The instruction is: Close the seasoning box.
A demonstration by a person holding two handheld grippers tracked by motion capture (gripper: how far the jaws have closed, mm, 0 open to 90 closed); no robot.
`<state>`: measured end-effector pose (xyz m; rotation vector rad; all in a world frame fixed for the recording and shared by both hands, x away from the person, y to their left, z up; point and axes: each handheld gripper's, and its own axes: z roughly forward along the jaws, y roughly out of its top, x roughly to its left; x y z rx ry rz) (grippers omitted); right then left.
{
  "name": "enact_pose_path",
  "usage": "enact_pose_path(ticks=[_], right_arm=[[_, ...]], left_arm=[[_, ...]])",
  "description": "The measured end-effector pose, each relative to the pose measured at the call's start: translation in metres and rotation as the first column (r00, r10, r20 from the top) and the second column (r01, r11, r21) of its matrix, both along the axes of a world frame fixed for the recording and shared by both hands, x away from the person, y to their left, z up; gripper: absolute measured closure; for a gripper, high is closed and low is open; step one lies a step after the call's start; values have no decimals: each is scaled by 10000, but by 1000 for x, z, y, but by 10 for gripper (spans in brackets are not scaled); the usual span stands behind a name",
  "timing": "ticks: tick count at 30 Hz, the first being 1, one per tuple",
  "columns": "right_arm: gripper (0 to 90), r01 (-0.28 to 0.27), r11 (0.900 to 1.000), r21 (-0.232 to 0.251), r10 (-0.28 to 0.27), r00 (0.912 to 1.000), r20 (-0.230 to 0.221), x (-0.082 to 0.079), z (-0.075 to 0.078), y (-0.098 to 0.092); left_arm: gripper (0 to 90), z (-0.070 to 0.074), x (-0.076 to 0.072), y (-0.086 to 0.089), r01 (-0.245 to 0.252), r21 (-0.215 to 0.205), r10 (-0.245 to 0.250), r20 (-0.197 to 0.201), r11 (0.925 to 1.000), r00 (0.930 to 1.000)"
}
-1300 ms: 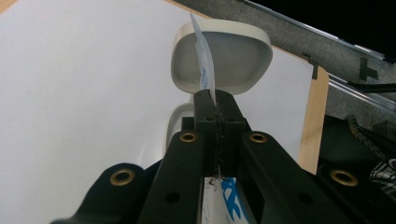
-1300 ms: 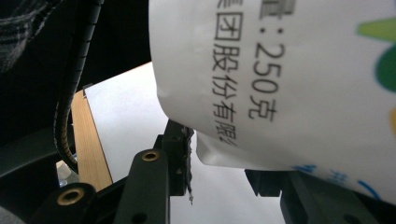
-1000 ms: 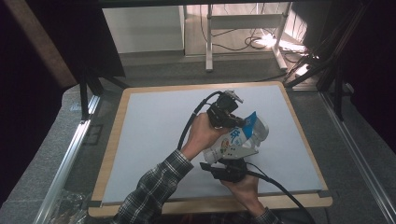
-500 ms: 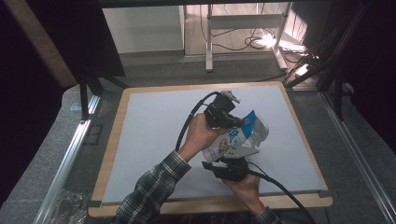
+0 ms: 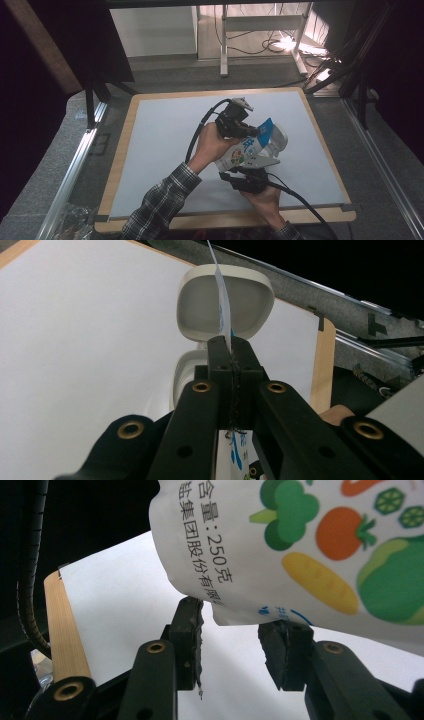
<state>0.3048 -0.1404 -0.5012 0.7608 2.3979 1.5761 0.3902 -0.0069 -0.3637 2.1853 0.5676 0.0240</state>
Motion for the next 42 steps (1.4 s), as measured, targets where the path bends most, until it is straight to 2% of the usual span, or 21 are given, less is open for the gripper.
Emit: enact_pose_path(ticks=[16,22,42], right_arm=[[600,175,9997,-186,-177,9998,-114,-4,0,-5],[597,242,9992,-307,-241,9997,28,-4,-1,-7],[599,432,9985,-325,-434,9990,-64,-4,-1,-17]], left_arm=[[893,-2,-2,6,135,-140,-133,163,9998,9998],[893,-2,-3,10,180,-151,-177,211,9997,9996],[892,-8,-8,27,144,-263,-135,357,9996,9993]])
